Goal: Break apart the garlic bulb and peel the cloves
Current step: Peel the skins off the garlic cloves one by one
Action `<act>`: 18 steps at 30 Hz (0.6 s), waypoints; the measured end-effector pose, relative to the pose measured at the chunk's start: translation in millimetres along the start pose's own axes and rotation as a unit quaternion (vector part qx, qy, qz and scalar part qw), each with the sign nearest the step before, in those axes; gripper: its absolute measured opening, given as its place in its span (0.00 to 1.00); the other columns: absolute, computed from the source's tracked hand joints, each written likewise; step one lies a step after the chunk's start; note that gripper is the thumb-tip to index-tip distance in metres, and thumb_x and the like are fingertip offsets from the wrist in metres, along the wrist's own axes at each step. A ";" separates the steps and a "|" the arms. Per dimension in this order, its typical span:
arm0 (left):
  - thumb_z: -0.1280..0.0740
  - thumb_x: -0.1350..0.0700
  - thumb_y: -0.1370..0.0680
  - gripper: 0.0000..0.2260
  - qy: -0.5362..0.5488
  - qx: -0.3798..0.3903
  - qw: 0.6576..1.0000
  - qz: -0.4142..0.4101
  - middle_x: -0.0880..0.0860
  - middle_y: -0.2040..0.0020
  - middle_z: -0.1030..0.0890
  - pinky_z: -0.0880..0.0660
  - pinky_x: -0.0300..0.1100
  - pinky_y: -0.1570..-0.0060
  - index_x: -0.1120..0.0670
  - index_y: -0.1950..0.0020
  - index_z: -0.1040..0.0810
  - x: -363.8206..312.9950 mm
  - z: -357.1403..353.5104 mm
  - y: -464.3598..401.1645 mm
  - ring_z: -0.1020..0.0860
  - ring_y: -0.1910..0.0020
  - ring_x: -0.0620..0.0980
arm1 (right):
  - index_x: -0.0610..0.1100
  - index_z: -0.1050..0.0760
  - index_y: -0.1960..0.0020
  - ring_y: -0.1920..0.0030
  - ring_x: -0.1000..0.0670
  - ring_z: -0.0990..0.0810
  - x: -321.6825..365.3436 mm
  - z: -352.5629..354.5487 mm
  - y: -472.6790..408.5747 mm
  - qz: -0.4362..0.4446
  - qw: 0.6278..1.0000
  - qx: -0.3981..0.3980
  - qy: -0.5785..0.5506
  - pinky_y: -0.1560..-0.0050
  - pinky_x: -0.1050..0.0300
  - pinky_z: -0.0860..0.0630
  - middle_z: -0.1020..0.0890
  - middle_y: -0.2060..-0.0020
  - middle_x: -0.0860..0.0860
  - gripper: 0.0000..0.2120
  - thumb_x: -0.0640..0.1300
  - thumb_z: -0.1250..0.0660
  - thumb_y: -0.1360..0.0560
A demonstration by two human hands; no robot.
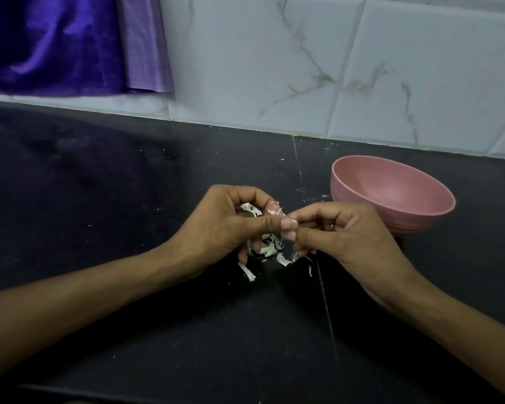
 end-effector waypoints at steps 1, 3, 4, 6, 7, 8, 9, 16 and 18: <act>0.25 0.52 0.34 0.12 -0.011 -0.001 1.000 -0.001 0.54 0.73 0.22 0.29 0.37 0.80 0.59 0.59 0.21 -0.8 -0.6 -0.1 0.27 0.78 0.46 | 0.38 0.16 0.53 0.67 0.54 0.19 -0.2 -0.1 0.2 0.002 1.000 -0.001 0.003 0.62 0.63 0.21 0.15 0.66 0.47 0.06 0.34 0.27 0.30; 0.27 0.50 0.33 0.11 -0.035 -0.002 0.999 -0.001 0.54 0.75 0.24 0.30 0.37 0.80 0.57 0.59 0.22 -1.4 -2.0 0.2 0.28 0.80 0.45 | 0.39 0.16 0.53 0.67 0.55 0.19 0.5 -0.5 0.9 0.005 1.000 -0.003 0.009 0.63 0.63 0.21 0.15 0.66 0.47 0.06 0.34 0.27 0.29; 0.28 0.50 0.32 0.11 -0.041 -0.001 0.999 -0.002 0.55 0.76 0.24 0.31 0.36 0.80 0.56 0.59 0.22 -1.2 -2.5 0.6 0.29 0.81 0.45 | 0.40 0.16 0.53 0.67 0.55 0.19 1.3 -0.5 1.3 0.007 1.000 -0.005 0.014 0.63 0.63 0.22 0.15 0.66 0.47 0.06 0.34 0.27 0.29; 0.28 0.48 0.31 0.11 -0.049 0.001 0.999 -0.005 0.55 0.75 0.24 0.31 0.36 0.79 0.54 0.59 0.23 -1.7 -3.4 1.6 0.29 0.81 0.46 | 0.41 0.16 0.53 0.66 0.54 0.18 3.1 0.0 2.0 0.013 0.999 -0.007 0.030 0.62 0.63 0.21 0.15 0.65 0.47 0.06 0.34 0.27 0.28; 0.28 0.48 0.31 0.11 -0.051 0.002 0.999 -0.007 0.55 0.75 0.24 0.31 0.36 0.79 0.54 0.58 0.24 -2.4 -3.6 2.3 0.29 0.81 0.46 | 0.41 0.16 0.52 0.66 0.54 0.18 3.9 0.1 2.2 0.016 0.999 -0.007 0.038 0.62 0.63 0.21 0.15 0.64 0.47 0.06 0.34 0.27 0.28; 0.28 0.48 0.31 0.11 -0.051 0.002 0.999 -0.009 0.55 0.75 0.24 0.31 0.36 0.79 0.54 0.58 0.24 -3.2 -3.7 3.1 0.29 0.81 0.46 | 0.41 0.16 0.52 0.65 0.54 0.18 4.8 0.4 2.3 0.019 0.999 -0.007 0.046 0.62 0.63 0.21 0.14 0.63 0.47 0.06 0.34 0.28 0.28; 0.28 0.49 0.31 0.12 -0.048 0.001 0.999 -0.010 0.54 0.75 0.24 0.31 0.35 0.80 0.55 0.57 0.24 -3.7 -3.6 3.5 0.29 0.81 0.45 | 0.41 0.16 0.52 0.65 0.55 0.18 5.4 0.7 2.2 0.021 0.998 -0.008 0.054 0.62 0.63 0.21 0.14 0.62 0.47 0.06 0.34 0.28 0.27; 0.27 0.52 0.31 0.11 -0.038 -0.005 0.999 -0.019 0.53 0.74 0.24 0.28 0.38 0.79 0.56 0.55 0.22 0.6 -0.6 -1.5 0.26 0.77 0.45 | 0.44 0.15 0.51 0.64 0.49 0.16 8.1 1.3 2.0 0.031 0.996 -0.017 0.084 0.61 0.58 0.18 0.13 0.58 0.49 0.07 0.36 0.27 0.27; 0.27 0.51 0.32 0.11 -0.036 -0.003 0.999 -0.026 0.52 0.74 0.24 0.28 0.38 0.79 0.56 0.56 0.23 -0.4 -0.7 -0.6 0.26 0.77 0.46 | 0.47 0.15 0.51 0.64 0.47 0.16 9.2 1.2 2.4 0.033 0.995 -0.017 0.094 0.60 0.56 0.18 0.13 0.58 0.51 0.08 0.37 0.27 0.27</act>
Point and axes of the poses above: each hand's wrist, its own y-axis away from the middle knuckle, its own z-axis out of the back of the hand, x = y × z, the point moved 10 cm from there along -y, towards the middle knuckle
